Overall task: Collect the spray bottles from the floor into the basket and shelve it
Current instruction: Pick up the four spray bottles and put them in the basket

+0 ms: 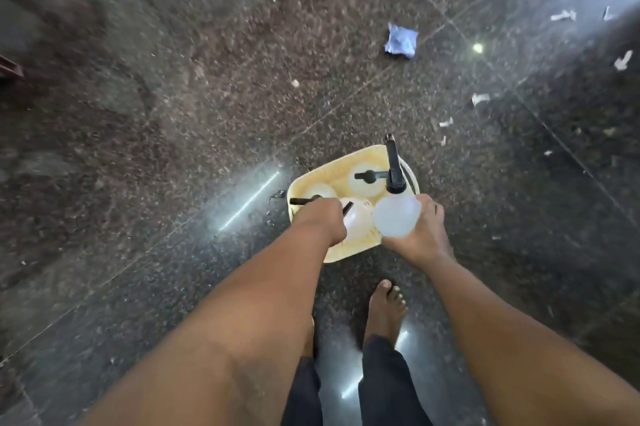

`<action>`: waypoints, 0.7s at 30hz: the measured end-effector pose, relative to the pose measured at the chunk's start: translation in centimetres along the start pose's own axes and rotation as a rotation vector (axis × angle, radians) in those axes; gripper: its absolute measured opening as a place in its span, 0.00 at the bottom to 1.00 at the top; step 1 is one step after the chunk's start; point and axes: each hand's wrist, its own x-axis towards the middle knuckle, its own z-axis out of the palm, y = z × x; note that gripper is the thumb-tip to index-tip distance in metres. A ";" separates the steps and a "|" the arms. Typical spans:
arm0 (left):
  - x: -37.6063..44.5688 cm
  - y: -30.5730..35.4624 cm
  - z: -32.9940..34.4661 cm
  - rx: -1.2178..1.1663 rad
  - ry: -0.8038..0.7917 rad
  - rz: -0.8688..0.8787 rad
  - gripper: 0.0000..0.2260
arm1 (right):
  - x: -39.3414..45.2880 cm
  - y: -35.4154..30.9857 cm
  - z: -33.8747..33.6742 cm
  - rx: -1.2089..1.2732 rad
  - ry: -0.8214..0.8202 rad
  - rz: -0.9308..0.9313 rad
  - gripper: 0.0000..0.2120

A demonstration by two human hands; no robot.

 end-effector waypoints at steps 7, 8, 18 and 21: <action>4.8 1.1 2.0 0.199 -0.045 0.131 0.03 | 3.9 0.8 3.9 -0.026 0.022 0.004 0.48; 5.2 1.3 2.4 0.211 -0.064 0.137 0.03 | 4.3 0.9 4.1 -0.033 0.024 0.009 0.50; 7.0 2.6 2.1 0.318 -0.075 0.172 0.06 | 5.4 2.4 3.6 -0.277 0.085 -0.023 0.49; 6.8 2.6 2.2 0.385 -0.104 0.182 0.10 | 5.8 2.2 4.1 -0.392 0.079 -0.009 0.50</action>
